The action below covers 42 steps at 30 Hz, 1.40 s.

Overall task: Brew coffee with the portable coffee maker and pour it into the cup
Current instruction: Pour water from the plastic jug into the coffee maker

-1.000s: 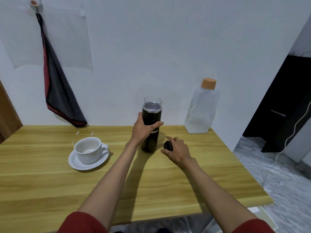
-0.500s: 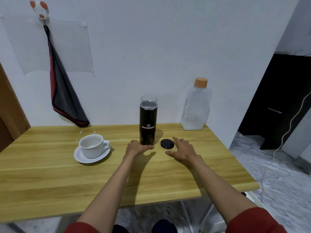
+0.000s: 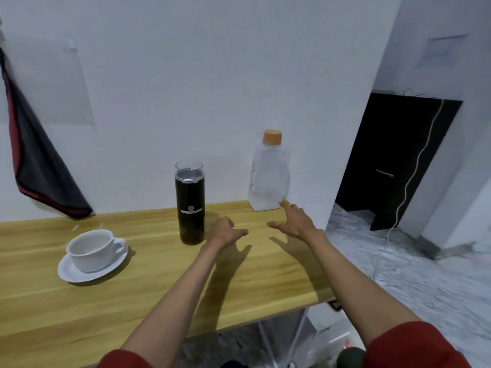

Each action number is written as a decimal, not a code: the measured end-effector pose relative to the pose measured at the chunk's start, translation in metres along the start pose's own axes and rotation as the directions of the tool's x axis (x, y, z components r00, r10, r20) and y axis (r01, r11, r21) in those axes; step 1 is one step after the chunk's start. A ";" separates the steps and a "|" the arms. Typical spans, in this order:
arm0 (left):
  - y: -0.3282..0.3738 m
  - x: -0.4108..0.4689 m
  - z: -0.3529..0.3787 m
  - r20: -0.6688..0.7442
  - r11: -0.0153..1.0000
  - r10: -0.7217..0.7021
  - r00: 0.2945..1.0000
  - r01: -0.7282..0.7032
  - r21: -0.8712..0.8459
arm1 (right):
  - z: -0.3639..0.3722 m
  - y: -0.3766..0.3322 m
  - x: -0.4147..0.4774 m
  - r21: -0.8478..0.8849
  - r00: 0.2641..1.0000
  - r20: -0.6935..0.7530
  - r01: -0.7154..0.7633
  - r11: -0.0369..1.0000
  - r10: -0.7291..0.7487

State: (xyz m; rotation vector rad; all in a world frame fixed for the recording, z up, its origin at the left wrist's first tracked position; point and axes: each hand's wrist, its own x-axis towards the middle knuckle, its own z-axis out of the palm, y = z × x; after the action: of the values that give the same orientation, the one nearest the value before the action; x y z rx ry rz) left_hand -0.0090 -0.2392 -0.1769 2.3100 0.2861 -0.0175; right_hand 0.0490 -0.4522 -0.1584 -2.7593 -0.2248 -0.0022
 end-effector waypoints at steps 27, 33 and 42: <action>0.100 0.203 0.035 -0.171 0.890 0.217 0.961 -0.267 -0.370 | -0.042 -0.001 0.195 0.892 0.978 -0.113 0.024 0.451 0.173; 0.099 0.192 0.033 -0.180 0.861 0.232 0.956 -0.288 -0.420 | -0.039 -0.006 0.184 0.894 0.968 -0.126 0.017 0.447 0.217; 0.086 0.150 0.022 -0.134 0.857 0.241 0.961 -0.276 -0.436 | -0.039 -0.013 0.131 0.899 0.969 -0.084 -0.027 0.438 0.233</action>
State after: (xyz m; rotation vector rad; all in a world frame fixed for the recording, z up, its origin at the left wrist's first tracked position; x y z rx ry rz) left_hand 0.1571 -0.2819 -0.1459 1.8659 0.0062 0.2481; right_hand 0.1770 -0.4337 -0.1129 -1.6483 0.0586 -0.0911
